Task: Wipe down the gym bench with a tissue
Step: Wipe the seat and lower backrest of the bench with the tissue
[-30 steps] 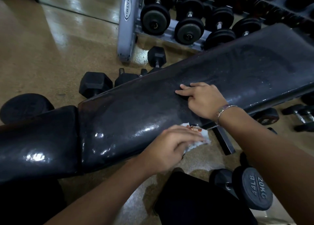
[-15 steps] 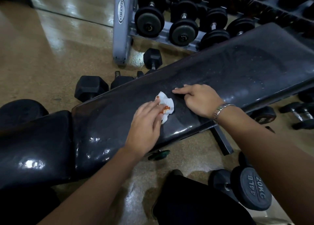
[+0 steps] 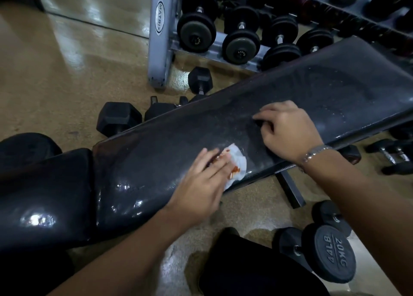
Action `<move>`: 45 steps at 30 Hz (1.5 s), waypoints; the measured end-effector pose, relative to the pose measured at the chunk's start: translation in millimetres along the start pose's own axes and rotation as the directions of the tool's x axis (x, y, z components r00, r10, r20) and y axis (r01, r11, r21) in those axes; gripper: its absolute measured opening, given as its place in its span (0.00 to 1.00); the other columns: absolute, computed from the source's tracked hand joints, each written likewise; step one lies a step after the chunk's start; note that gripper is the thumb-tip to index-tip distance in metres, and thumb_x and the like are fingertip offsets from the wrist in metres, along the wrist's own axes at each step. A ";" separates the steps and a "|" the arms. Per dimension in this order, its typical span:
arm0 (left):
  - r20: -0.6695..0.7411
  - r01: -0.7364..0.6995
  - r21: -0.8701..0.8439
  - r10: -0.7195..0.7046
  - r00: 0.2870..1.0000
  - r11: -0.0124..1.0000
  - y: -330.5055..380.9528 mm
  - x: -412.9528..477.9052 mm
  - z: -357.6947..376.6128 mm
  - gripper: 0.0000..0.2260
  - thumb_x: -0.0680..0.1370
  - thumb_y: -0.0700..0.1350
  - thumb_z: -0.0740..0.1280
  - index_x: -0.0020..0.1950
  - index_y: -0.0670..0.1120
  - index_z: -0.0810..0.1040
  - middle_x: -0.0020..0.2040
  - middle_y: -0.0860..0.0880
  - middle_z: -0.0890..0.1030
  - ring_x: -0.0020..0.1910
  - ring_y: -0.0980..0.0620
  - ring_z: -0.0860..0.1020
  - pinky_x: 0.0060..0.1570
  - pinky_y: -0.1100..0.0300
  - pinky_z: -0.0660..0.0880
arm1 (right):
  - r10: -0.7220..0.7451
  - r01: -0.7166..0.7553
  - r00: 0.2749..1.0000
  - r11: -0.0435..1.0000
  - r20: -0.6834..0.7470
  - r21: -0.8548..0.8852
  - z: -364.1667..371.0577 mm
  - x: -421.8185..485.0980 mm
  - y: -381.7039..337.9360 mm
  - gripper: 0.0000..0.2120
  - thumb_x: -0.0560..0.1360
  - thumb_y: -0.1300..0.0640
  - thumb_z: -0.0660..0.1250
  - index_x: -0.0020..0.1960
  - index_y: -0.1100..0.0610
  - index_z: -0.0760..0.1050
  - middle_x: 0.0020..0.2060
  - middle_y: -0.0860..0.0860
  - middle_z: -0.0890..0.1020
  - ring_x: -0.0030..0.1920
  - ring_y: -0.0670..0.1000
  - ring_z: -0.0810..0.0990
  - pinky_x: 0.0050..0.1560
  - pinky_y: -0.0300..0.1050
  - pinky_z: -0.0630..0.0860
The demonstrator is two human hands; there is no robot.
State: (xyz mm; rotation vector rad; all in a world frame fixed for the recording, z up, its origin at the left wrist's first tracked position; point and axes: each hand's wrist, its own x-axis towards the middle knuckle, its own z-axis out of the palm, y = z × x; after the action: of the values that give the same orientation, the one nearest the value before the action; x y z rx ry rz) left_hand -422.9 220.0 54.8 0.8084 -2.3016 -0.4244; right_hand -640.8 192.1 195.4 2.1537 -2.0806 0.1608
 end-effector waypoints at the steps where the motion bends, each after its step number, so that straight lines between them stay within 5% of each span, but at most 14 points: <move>1: -0.014 -0.012 0.054 0.012 1.000 0.998 -11.5 -3.0 -3.7 0.17 0.81 0.42 0.62 0.69 0.43 0.78 0.70 0.47 0.77 0.68 0.40 0.71 0.71 0.43 0.67 | 0.020 -0.019 1.000 0.999 0.006 -0.050 0.6 -1.8 5.0 0.16 0.75 0.56 0.63 0.60 0.50 0.82 0.60 0.49 0.81 0.61 0.57 0.75 0.59 0.55 0.74; 5: -0.124 0.243 0.055 -0.235 0.964 0.969 -22.4 22.3 -12.0 0.16 0.78 0.41 0.62 0.64 0.41 0.80 0.63 0.46 0.79 0.62 0.44 0.71 0.61 0.45 0.74 | 0.022 -0.018 1.000 0.989 0.022 -0.145 9.0 -7.0 12.6 0.17 0.74 0.54 0.65 0.62 0.50 0.80 0.60 0.51 0.79 0.59 0.58 0.74 0.55 0.57 0.72; 11: -0.029 -0.098 0.020 0.099 0.995 0.995 11.9 8.5 0.8 0.15 0.76 0.37 0.65 0.62 0.39 0.81 0.57 0.45 0.82 0.55 0.42 0.78 0.55 0.48 0.77 | 0.015 -0.014 1.000 0.980 0.000 -0.200 13.9 -8.6 12.6 0.16 0.74 0.52 0.64 0.62 0.49 0.78 0.59 0.51 0.78 0.57 0.58 0.74 0.55 0.56 0.71; 16: -0.122 0.143 0.003 -0.141 0.982 0.990 16.7 45.6 4.5 0.17 0.74 0.36 0.63 0.61 0.40 0.81 0.54 0.45 0.81 0.54 0.43 0.76 0.54 0.47 0.76 | 0.037 -0.032 0.999 0.982 0.019 -0.188 13.7 -8.2 10.8 0.17 0.75 0.53 0.63 0.62 0.49 0.78 0.59 0.51 0.78 0.57 0.58 0.74 0.55 0.56 0.71; 21: -0.063 -0.129 0.032 0.131 0.989 0.991 1.7 16.3 0.0 0.15 0.77 0.36 0.62 0.60 0.39 0.82 0.56 0.45 0.83 0.52 0.42 0.78 0.53 0.49 0.77 | 0.023 -0.019 0.999 0.988 0.022 -0.156 12.9 -13.3 17.6 0.17 0.77 0.52 0.63 0.65 0.48 0.77 0.62 0.49 0.78 0.59 0.58 0.74 0.58 0.56 0.71; 24: -0.146 0.100 0.061 -0.090 0.985 0.993 -15.3 44.1 -8.3 0.15 0.75 0.37 0.61 0.57 0.39 0.83 0.51 0.44 0.82 0.50 0.41 0.77 0.49 0.46 0.77 | 0.031 -0.029 0.999 0.989 0.010 -0.143 15.6 -12.2 15.1 0.17 0.77 0.53 0.64 0.64 0.48 0.78 0.61 0.50 0.79 0.59 0.58 0.74 0.58 0.57 0.71; 26: -0.127 0.127 0.023 -0.124 0.984 0.992 3.8 51.5 -1.3 0.17 0.74 0.36 0.60 0.59 0.39 0.82 0.51 0.44 0.81 0.51 0.41 0.77 0.51 0.45 0.77 | 0.041 -0.040 0.999 0.990 0.002 -0.137 18.1 -13.4 13.4 0.17 0.76 0.53 0.64 0.64 0.48 0.78 0.61 0.50 0.79 0.58 0.59 0.74 0.58 0.57 0.71; 31: -0.021 -0.163 0.018 0.164 0.986 0.986 -10.9 23.2 -6.7 0.17 0.73 0.32 0.65 0.59 0.39 0.83 0.54 0.45 0.83 0.51 0.42 0.79 0.55 0.50 0.78 | 0.015 -0.020 0.999 0.990 -0.032 -0.138 21.8 -16.1 19.9 0.18 0.76 0.52 0.63 0.65 0.48 0.78 0.61 0.49 0.79 0.58 0.58 0.74 0.58 0.57 0.71; 36: -0.096 0.159 -0.030 -0.161 0.982 0.987 -5.7 70.7 -0.4 0.20 0.76 0.38 0.57 0.62 0.39 0.82 0.58 0.44 0.83 0.56 0.41 0.77 0.60 0.49 0.76 | 0.055 -0.064 0.995 0.991 -0.085 -0.114 29.3 -16.4 15.4 0.19 0.74 0.51 0.59 0.62 0.48 0.79 0.59 0.50 0.80 0.55 0.59 0.74 0.57 0.56 0.71; 41: 0.017 -0.162 -0.068 0.164 0.986 0.984 -0.4 29.6 3.9 0.20 0.77 0.34 0.59 0.66 0.41 0.80 0.67 0.45 0.80 0.68 0.46 0.76 0.72 0.53 0.69 | 0.047 -0.056 0.995 0.994 -0.089 -0.097 28.7 -18.0 19.3 0.20 0.76 0.50 0.58 0.64 0.48 0.78 0.61 0.49 0.79 0.57 0.58 0.74 0.58 0.55 0.70; 45: -0.047 0.100 -0.078 -0.104 0.993 0.992 -7.3 60.1 2.1 0.22 0.77 0.35 0.57 0.69 0.40 0.78 0.69 0.44 0.78 0.72 0.47 0.74 0.76 0.56 0.63 | 0.071 -0.076 0.994 0.995 -0.079 -0.069 30.4 -16.7 16.2 0.20 0.76 0.51 0.58 0.64 0.48 0.78 0.61 0.49 0.79 0.58 0.58 0.73 0.60 0.56 0.69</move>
State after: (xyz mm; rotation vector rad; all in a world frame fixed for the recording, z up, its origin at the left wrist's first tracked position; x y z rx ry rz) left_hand -457.0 175.7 78.1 0.8918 -2.1900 -0.5274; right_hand -658.3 202.7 163.0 1.9995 -2.0910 0.1711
